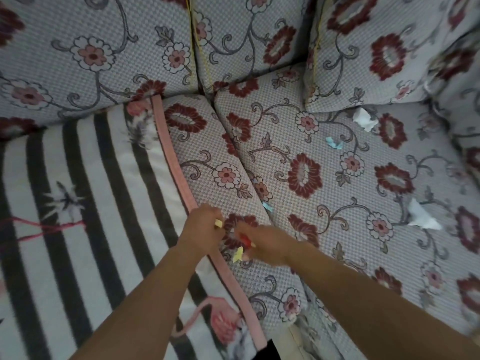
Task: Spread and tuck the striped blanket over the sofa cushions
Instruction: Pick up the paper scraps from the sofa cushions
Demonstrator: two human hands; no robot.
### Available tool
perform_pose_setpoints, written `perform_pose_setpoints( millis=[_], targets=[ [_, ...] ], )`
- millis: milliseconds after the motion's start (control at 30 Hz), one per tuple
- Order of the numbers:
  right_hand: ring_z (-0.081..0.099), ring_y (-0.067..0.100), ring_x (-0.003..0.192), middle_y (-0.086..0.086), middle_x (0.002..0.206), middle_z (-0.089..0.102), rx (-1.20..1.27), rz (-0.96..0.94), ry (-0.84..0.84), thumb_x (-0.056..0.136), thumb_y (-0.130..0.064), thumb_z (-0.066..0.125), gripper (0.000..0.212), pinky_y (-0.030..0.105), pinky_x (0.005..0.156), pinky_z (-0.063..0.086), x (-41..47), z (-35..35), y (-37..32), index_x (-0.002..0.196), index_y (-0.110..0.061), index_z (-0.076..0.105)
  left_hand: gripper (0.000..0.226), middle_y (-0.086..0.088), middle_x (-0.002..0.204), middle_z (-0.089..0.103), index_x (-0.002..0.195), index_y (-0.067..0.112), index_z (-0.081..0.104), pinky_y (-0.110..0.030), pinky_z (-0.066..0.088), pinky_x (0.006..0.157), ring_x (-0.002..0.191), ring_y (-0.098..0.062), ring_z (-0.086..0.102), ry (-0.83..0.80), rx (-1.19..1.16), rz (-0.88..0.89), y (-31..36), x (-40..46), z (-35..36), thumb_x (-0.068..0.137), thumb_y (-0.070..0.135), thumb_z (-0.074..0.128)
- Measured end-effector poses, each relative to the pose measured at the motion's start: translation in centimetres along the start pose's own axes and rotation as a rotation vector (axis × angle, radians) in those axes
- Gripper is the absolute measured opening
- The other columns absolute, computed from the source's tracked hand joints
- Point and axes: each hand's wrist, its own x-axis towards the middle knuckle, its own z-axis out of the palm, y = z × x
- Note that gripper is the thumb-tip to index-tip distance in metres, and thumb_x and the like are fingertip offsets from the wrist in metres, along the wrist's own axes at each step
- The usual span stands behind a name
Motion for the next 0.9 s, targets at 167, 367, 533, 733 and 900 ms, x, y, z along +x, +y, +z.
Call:
perform_pose_setpoints(
  millis=[167, 367, 533, 733, 900],
  targets=[
    [0.061, 0.032, 0.087, 0.013, 0.099, 0.064, -0.148, 0.036, 0.018, 0.091, -0.023, 0.052, 0.038, 0.044, 0.075, 0.053, -0.2, 4.7, -1.1, 0.126, -0.024, 0.037, 0.008, -0.006, 0.082, 0.064, 0.079, 0.015, 0.053, -0.032, 0.047, 0.067, 0.078, -0.022, 0.059, -0.011, -0.065, -0.005, 0.9, -1.2, -0.1, 0.083, 0.009, 0.058],
    [0.057, 0.032, 0.081, 0.012, 0.088, 0.058, -0.065, 0.125, 0.133, 0.098, -0.021, 0.039, 0.016, 0.036, 0.061, 0.043, -0.4, 4.6, 0.7, 0.106, -0.012, 0.048, 0.009, -0.011, 0.078, 0.061, 0.082, 0.007, 0.051, -0.038, 0.045, 0.066, 0.074, -0.026, 0.056, 0.014, -0.097, 0.058, 2.9, 0.0, 0.5, 0.091, 0.010, 0.048],
    [0.054, 0.027, 0.073, 0.005, 0.077, 0.052, 0.070, 0.099, 0.171, 0.095, -0.024, 0.047, 0.010, 0.036, 0.059, 0.042, -0.6, 2.7, 2.6, 0.088, -0.023, 0.040, 0.008, -0.003, 0.077, 0.051, 0.083, 0.009, 0.049, -0.031, 0.036, 0.063, 0.074, -0.021, 0.049, -0.005, -0.111, -0.019, 6.5, 2.3, 1.4, 0.089, 0.005, 0.047],
    [0.060, 0.033, 0.081, 0.014, 0.096, 0.062, 0.047, 0.044, 0.142, 0.083, -0.042, 0.063, 0.068, 0.032, 0.061, 0.043, 1.4, 3.6, 2.7, 0.136, -0.019, 0.027, 0.005, 0.001, 0.077, 0.051, 0.082, 0.014, 0.051, -0.031, 0.039, 0.065, 0.075, -0.019, 0.052, -0.054, -0.150, -0.111, 7.3, 4.4, 2.1, 0.085, 0.012, 0.055],
    [0.061, 0.031, 0.100, 0.010, 0.114, 0.063, -0.039, -0.097, 0.185, 0.094, -0.021, 0.051, 0.046, 0.030, 0.074, 0.040, 1.7, 3.2, 2.6, 0.139, -0.024, 0.039, 0.005, -0.006, 0.084, 0.057, 0.085, 0.013, 0.052, -0.034, 0.045, 0.067, 0.074, -0.021, 0.055, -0.050, -0.161, -0.159, 7.1, 5.7, 2.5, 0.085, 0.015, 0.057]
  ],
)
